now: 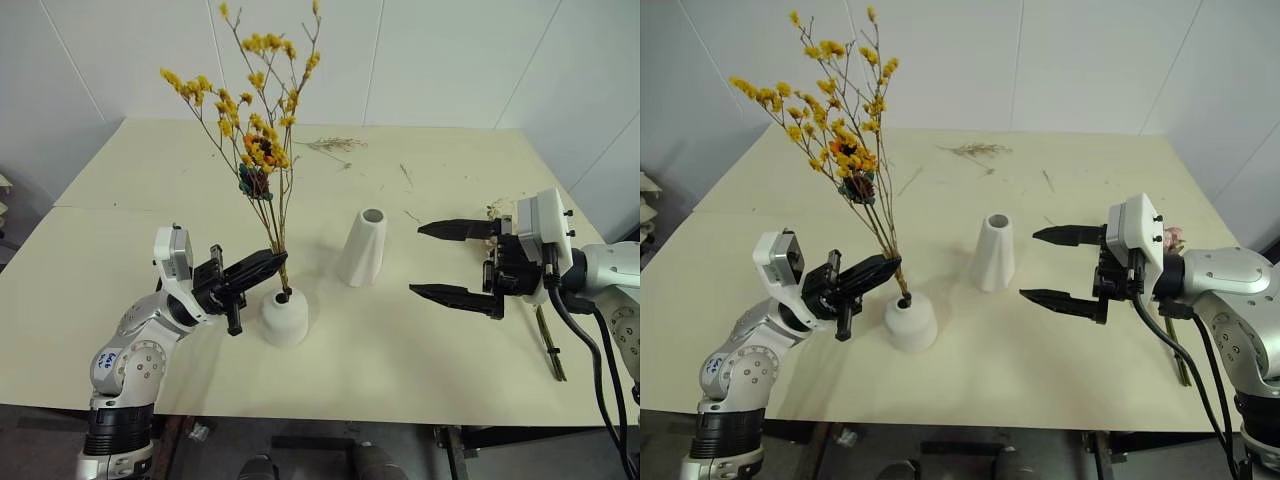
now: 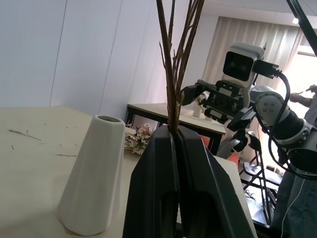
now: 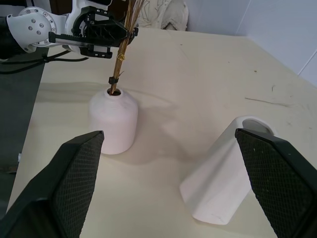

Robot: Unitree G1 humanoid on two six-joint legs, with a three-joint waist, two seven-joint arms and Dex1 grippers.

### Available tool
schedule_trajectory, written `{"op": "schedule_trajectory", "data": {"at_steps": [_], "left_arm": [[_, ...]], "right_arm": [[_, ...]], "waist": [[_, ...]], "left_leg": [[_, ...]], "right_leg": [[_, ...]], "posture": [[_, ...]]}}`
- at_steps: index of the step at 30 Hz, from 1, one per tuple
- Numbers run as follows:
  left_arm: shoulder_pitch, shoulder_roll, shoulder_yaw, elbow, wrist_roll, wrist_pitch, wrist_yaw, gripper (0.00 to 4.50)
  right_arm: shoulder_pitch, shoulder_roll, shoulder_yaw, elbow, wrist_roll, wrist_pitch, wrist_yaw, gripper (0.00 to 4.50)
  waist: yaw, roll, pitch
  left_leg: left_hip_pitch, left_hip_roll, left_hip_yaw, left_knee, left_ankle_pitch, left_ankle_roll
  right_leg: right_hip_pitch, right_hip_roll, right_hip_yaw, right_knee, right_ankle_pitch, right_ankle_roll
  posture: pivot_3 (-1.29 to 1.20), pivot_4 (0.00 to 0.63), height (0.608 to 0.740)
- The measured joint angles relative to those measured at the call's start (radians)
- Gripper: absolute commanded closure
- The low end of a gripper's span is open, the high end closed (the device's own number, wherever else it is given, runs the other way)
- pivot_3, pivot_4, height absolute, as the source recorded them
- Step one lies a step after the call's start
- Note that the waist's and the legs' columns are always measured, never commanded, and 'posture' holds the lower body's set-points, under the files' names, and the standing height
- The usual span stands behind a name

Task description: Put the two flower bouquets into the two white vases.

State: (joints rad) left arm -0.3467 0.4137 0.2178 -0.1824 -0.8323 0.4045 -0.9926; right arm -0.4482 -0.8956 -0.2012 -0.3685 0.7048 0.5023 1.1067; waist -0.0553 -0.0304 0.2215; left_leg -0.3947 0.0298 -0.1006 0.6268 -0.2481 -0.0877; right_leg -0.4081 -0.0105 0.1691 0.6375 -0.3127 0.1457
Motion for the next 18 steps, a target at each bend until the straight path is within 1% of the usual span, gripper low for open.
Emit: {"op": "schedule_trajectory", "data": {"at_steps": [13, 18], "left_arm": [[-0.009, 0.001, 0.004, 0.025, 0.006, -0.02, -0.002, 4.47], [-0.016, 0.002, 0.025, 0.039, -0.021, -0.004, 0.024, 4.47]], "right_arm": [[0.004, -0.001, -0.001, 0.0, -0.001, 0.0, 0.001, 0.0], [0.005, -0.001, -0.002, 0.0, -0.002, -0.001, 0.001, 0.0]], "waist": [[0.0, 0.0, 0.0], [0.0, 0.0, 0.0]], "left_leg": [[0.0, 0.0, 0.0, 0.0, 0.0, 0.0], [0.0, 0.0, 0.0, 0.0, 0.0, 0.0]], "right_leg": [[0.0, 0.0, 0.0, 0.0, 0.0, 0.0], [0.0, 0.0, 0.0, 0.0, 0.0, 0.0]], "posture": [[0.0, 0.15, 0.74], [0.0, 0.15, 0.74]]}}
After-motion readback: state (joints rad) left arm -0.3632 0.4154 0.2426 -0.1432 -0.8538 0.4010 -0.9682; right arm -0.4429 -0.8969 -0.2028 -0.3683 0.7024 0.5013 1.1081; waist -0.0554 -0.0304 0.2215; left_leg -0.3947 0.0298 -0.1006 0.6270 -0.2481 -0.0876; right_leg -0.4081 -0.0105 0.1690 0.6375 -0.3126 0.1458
